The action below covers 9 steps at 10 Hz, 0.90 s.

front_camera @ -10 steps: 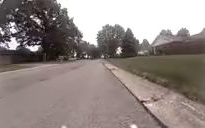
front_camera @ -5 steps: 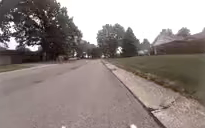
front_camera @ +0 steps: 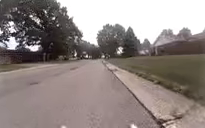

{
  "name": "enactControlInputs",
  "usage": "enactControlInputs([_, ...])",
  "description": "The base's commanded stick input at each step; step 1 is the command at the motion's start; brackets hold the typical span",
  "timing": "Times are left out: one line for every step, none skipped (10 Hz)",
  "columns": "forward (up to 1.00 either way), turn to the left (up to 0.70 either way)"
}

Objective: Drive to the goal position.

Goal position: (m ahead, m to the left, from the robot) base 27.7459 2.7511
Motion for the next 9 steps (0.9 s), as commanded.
enactControlInputs([0.5, 0.0])
enactControlInputs([0.5, 0.0])
enactControlInputs([0.5, 0.0])
enactControlInputs([0.5, 0.0])
enactControlInputs([0.5, 0.0])
enactControlInputs([0.5, 0.0])
enactControlInputs([0.5, 0.0])
enactControlInputs([0.5, 0.0])
enactControlInputs([0.5, 0.0])
